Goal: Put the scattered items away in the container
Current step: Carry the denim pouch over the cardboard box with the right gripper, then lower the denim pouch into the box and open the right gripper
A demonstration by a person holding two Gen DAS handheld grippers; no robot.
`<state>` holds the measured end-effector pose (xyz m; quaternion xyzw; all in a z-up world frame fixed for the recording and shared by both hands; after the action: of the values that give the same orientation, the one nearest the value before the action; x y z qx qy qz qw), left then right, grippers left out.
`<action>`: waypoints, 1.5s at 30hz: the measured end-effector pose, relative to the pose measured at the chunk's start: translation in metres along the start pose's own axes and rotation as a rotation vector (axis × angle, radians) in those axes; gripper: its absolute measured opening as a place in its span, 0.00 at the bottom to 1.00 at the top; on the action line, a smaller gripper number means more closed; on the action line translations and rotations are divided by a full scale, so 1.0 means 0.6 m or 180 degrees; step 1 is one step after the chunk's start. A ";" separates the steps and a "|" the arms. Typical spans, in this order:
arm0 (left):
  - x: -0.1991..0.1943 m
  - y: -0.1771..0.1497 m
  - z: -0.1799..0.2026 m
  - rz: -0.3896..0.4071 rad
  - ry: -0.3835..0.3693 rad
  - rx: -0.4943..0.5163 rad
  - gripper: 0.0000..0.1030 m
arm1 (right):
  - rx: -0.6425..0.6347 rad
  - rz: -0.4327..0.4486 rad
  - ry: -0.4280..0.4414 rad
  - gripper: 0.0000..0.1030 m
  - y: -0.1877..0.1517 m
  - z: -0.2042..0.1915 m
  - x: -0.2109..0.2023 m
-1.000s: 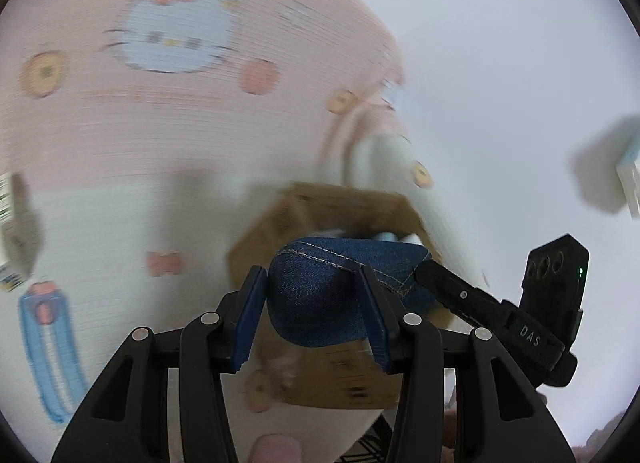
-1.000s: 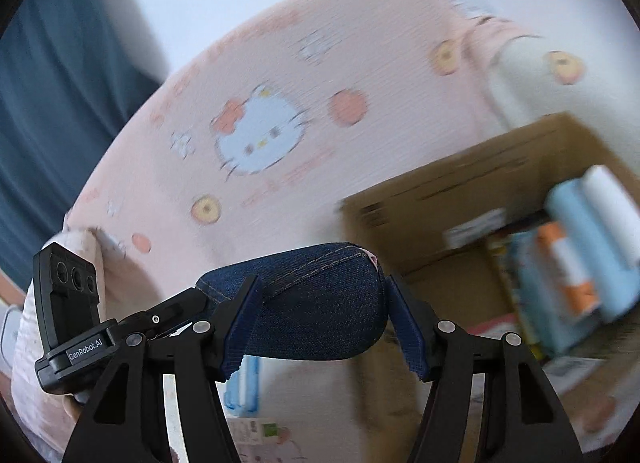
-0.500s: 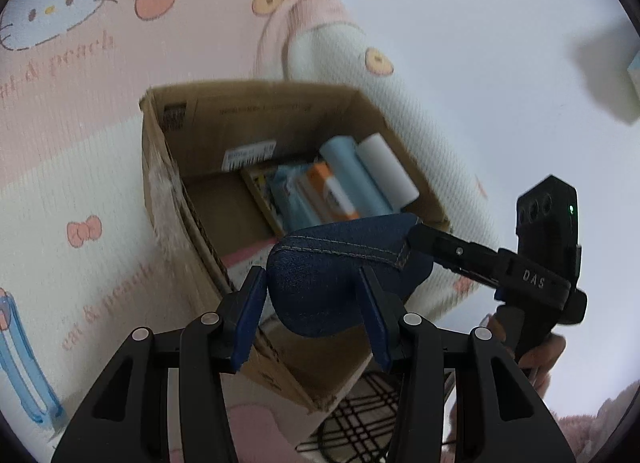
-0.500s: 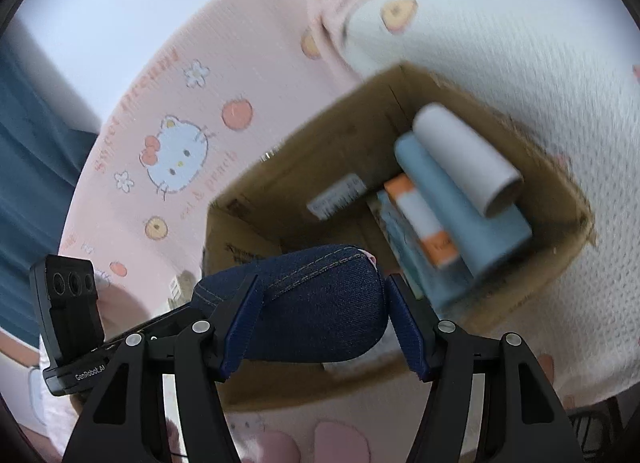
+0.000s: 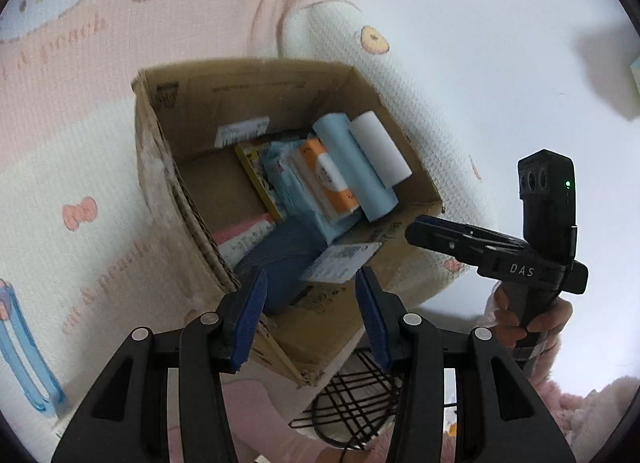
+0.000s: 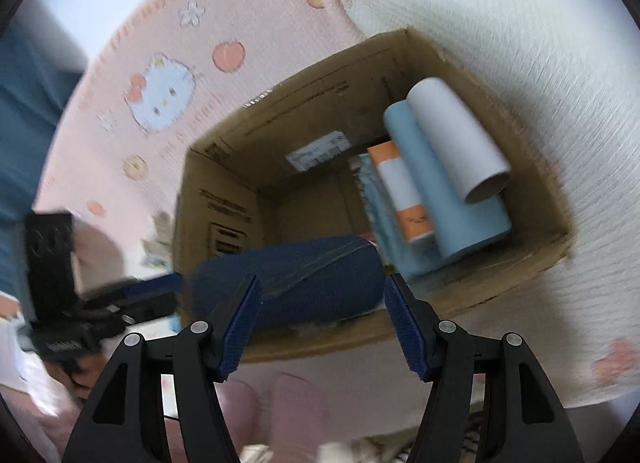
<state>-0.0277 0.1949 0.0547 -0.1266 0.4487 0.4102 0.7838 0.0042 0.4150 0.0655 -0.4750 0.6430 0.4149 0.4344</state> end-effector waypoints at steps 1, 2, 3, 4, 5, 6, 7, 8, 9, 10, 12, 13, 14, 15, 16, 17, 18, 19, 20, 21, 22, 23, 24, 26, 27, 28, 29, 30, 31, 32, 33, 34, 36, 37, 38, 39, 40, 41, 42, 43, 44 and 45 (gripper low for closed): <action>-0.006 0.001 0.000 0.0044 0.0026 0.0017 0.49 | -0.0023 -0.0007 -0.0041 0.61 0.000 0.000 -0.003; -0.009 0.003 0.000 0.0075 0.0057 0.0025 0.49 | -0.0033 -0.0010 -0.0059 0.61 0.001 0.000 -0.006; -0.010 0.005 -0.001 0.0086 0.0078 0.0023 0.49 | -0.0038 -0.0028 -0.0074 0.61 0.003 0.000 -0.006; -0.012 0.007 -0.003 0.0098 0.0098 0.0024 0.49 | -0.0046 -0.0053 -0.0086 0.61 0.005 -0.001 -0.005; -0.012 0.010 -0.004 0.0106 0.0117 0.0027 0.49 | -0.0059 -0.0081 -0.0105 0.61 0.008 -0.003 -0.003; -0.012 0.012 -0.005 0.0114 0.0138 0.0026 0.49 | -0.0068 -0.0099 -0.0132 0.61 0.011 -0.005 -0.001; -0.013 0.015 -0.006 0.0131 0.0172 0.0041 0.49 | -0.0076 -0.0117 -0.0159 0.61 0.015 -0.007 0.002; -0.012 0.019 -0.007 0.0160 0.0230 0.0063 0.49 | -0.0099 -0.0147 -0.0184 0.61 0.020 -0.012 0.005; -0.011 0.023 -0.007 0.0187 0.0298 0.0091 0.49 | -0.0126 -0.0172 -0.0187 0.61 0.026 -0.016 0.009; -0.010 0.026 -0.008 0.0200 0.0344 0.0107 0.49 | -0.0156 -0.0202 -0.0162 0.61 0.035 -0.022 0.015; -0.005 0.036 -0.007 0.0234 0.0399 0.0171 0.49 | -0.0161 -0.0307 -0.0101 0.61 0.056 -0.031 0.031; -0.001 0.041 -0.007 0.0235 0.0406 0.0212 0.49 | -0.0152 -0.0371 -0.0096 0.61 0.067 -0.035 0.041; 0.005 0.049 -0.008 0.0213 0.0419 0.0234 0.49 | -0.0165 -0.0433 -0.0080 0.61 0.080 -0.040 0.052; 0.013 0.059 -0.010 0.0160 0.0445 0.0232 0.49 | -0.0183 -0.0484 -0.0062 0.61 0.091 -0.046 0.062; 0.018 0.064 -0.013 0.0121 0.0455 0.0230 0.49 | -0.0176 -0.0550 -0.0064 0.61 0.104 -0.050 0.076; 0.025 0.073 -0.016 0.0078 0.0454 0.0224 0.46 | -0.0162 -0.0592 -0.0071 0.57 0.114 -0.053 0.087; 0.030 0.081 -0.021 0.0056 0.0460 0.0205 0.35 | -0.0163 -0.0627 -0.0086 0.41 0.122 -0.056 0.096; 0.033 0.087 -0.026 0.0049 0.0488 0.0185 0.27 | -0.0179 -0.0693 -0.0112 0.31 0.131 -0.060 0.108; 0.035 0.095 -0.031 0.0066 0.0533 0.0166 0.13 | -0.0216 -0.0790 -0.0091 0.20 0.141 -0.065 0.126; 0.036 0.102 -0.036 0.0104 0.0580 0.0167 0.10 | -0.0212 -0.0890 -0.0055 0.19 0.152 -0.067 0.145; 0.037 0.107 -0.037 0.0133 0.0610 0.0188 0.10 | -0.0153 -0.0978 -0.0053 0.19 0.160 -0.065 0.163; 0.038 0.116 -0.042 0.0162 0.0663 0.0201 0.10 | -0.0097 -0.1073 -0.0067 0.19 0.166 -0.064 0.183; 0.041 0.122 -0.044 0.0168 0.0717 0.0203 0.10 | -0.0061 -0.1130 -0.0076 0.19 0.172 -0.063 0.197; 0.049 0.135 -0.049 0.0145 0.0806 0.0242 0.10 | 0.0027 -0.1298 -0.0048 0.19 0.179 -0.063 0.235; 0.053 0.141 -0.051 0.0118 0.0825 0.0252 0.10 | 0.0070 -0.1373 -0.0035 0.19 0.179 -0.065 0.251; 0.057 0.144 -0.052 0.0100 0.0829 0.0253 0.10 | 0.0085 -0.1439 0.0013 0.19 0.180 -0.069 0.269; 0.062 0.149 -0.055 0.0067 0.0825 0.0263 0.10 | 0.0086 -0.1472 0.0046 0.19 0.181 -0.073 0.279; 0.067 0.154 -0.058 0.0036 0.0818 0.0267 0.10 | 0.0102 -0.1507 0.0069 0.19 0.182 -0.076 0.291; 0.068 0.157 -0.058 0.0048 0.0815 0.0280 0.10 | 0.0155 -0.1539 0.0085 0.19 0.186 -0.077 0.304; 0.068 0.161 -0.057 0.0064 0.0857 0.0309 0.10 | 0.0193 -0.1554 0.0084 0.19 0.189 -0.076 0.312; 0.070 0.165 -0.057 0.0066 0.0941 0.0326 0.10 | 0.0214 -0.1571 0.0051 0.19 0.194 -0.075 0.322; 0.072 0.168 -0.058 0.0079 0.0986 0.0336 0.10 | 0.0234 -0.1585 0.0000 0.19 0.198 -0.073 0.330; 0.075 0.173 -0.059 0.0083 0.1050 0.0376 0.10 | 0.0296 -0.1656 -0.0111 0.19 0.203 -0.066 0.345; 0.075 0.173 -0.060 0.0072 0.1057 0.0396 0.10 | 0.0335 -0.1699 -0.0127 0.19 0.203 -0.061 0.351; 0.075 0.172 -0.060 0.0063 0.1053 0.0412 0.10 | 0.0341 -0.1723 -0.0109 0.18 0.203 -0.059 0.354; 0.073 0.171 -0.061 0.0060 0.1057 0.0422 0.10 | 0.0343 -0.1759 -0.0134 0.18 0.203 -0.059 0.354; 0.073 0.169 -0.060 0.0058 0.1068 0.0432 0.10 | 0.0368 -0.1809 -0.0210 0.18 0.197 -0.059 0.351; 0.072 0.167 -0.061 0.0054 0.1074 0.0437 0.10 | 0.0337 -0.1848 -0.0304 0.18 0.191 -0.061 0.348; 0.071 0.165 -0.060 0.0053 0.1065 0.0435 0.10 | 0.0279 -0.1892 -0.0395 0.18 0.185 -0.065 0.347; 0.069 0.163 -0.061 0.0060 0.1051 0.0427 0.10 | 0.0200 -0.1956 -0.0523 0.18 0.176 -0.068 0.346; 0.067 0.161 -0.062 0.0073 0.1049 0.0418 0.10 | 0.0176 -0.2010 -0.0606 0.19 0.168 -0.068 0.345; 0.067 0.159 -0.060 0.0081 0.1057 0.0415 0.10 | 0.0187 -0.2034 -0.0618 0.19 0.162 -0.067 0.344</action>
<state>-0.1110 0.2559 0.0183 -0.1358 0.5992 0.3635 0.7003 -0.1322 0.3453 -0.1081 -0.5981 0.4289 0.2823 0.6153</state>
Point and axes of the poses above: each gripper's, at about its wrist camera, not at the fingertips, and x roughly the way its jaws point, z to its right, y to its top, the point moved 2 cm from there along x, roughly the way its jaws point, and after that the axes turned 14 degrees about -z, right-handed, at the moved point
